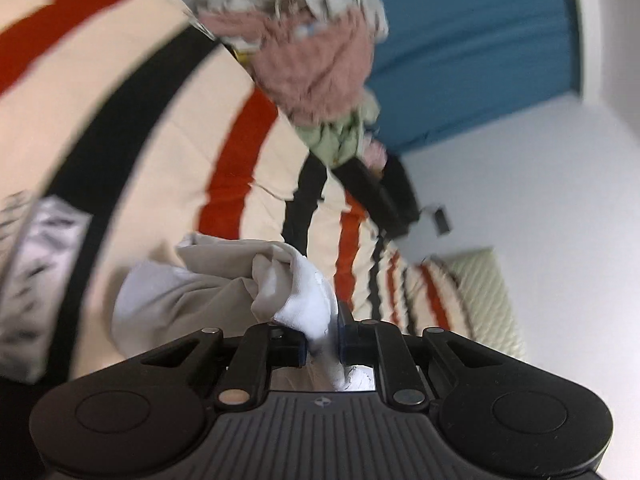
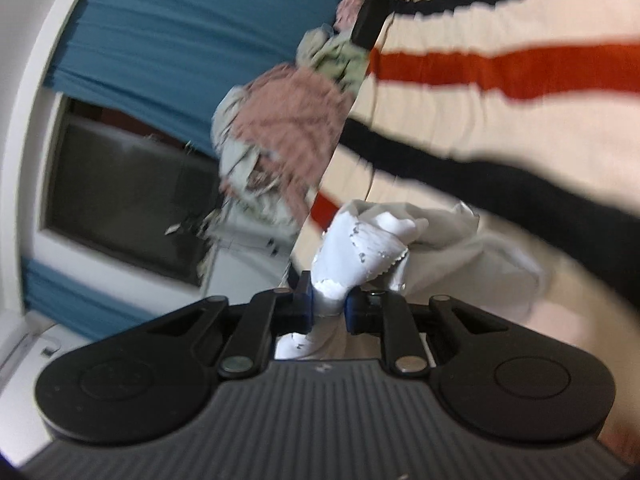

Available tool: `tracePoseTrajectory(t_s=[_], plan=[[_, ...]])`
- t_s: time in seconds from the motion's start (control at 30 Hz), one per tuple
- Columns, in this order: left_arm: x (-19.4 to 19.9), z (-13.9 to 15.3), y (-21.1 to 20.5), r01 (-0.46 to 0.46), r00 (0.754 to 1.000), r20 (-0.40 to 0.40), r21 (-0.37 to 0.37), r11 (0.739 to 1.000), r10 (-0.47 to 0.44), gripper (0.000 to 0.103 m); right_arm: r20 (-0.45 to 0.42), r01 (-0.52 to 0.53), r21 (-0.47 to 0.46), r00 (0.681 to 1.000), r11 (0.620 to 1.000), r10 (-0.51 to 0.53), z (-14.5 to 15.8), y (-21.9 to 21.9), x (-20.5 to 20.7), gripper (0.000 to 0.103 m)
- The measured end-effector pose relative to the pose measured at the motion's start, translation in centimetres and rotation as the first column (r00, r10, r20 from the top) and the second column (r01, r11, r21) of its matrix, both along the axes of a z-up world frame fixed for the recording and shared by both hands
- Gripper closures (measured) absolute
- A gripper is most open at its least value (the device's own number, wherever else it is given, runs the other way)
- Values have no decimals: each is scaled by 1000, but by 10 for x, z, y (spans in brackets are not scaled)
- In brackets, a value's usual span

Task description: Fold clothes

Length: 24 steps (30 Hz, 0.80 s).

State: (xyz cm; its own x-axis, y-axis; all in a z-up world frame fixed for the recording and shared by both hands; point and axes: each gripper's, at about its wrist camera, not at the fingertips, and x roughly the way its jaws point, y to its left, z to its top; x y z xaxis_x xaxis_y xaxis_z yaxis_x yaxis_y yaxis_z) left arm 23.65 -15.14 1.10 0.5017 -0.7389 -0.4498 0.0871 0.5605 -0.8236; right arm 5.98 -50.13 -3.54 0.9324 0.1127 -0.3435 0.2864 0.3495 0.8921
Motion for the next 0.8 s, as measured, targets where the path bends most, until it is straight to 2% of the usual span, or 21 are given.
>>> tracePoseTrajectory(t_s=[0.1,0.17,0.23,0.3,0.33,0.4,0.47,0.53,0.63,0.67,0.7,0.8], plan=[[64,6,-51,29,1000,11,27,999,-29,89,-39,27,-1,999,1000,-27,-5,-43,52,85],[98,18,-79,38,997,71,13,999,-39,89,-48,24,-7,999,1000,-24,-3,-71,91,85],[130,33,-105,47,988,151,-12,999,-44,89,-6,26,-76,1000,997,-27,12,-90,123,85],[148,42,-126,47,967,252,4,999,-46,89,70,44,-175,997,984,-32,29,-102,146,85],[157,44,-136,46,953,300,18,999,-50,89,94,54,-236,995,970,-32,33,-104,155,85],[172,35,-158,51,924,373,108,993,-88,88,101,72,-364,994,929,-38,31,-105,176,85],[186,5,-179,34,919,380,198,980,-109,89,43,53,-438,998,897,-38,6,-104,197,85],[193,-42,-189,41,938,322,263,964,-128,89,-48,14,-476,998,879,-42,-28,-103,216,84],[186,-106,-188,100,954,227,381,919,-198,91,-232,-58,-383,972,922,-35,-103,-102,224,84],[181,-119,-185,114,948,226,417,902,-224,90,-293,-76,-328,956,942,-25,-129,-102,221,84],[175,-132,-183,126,942,224,452,883,-250,90,-322,-84,-292,947,953,-15,-147,-100,216,84],[158,-125,-180,137,925,241,509,850,-294,85,-308,-57,-238,951,969,-20,-168,-97,195,81]])
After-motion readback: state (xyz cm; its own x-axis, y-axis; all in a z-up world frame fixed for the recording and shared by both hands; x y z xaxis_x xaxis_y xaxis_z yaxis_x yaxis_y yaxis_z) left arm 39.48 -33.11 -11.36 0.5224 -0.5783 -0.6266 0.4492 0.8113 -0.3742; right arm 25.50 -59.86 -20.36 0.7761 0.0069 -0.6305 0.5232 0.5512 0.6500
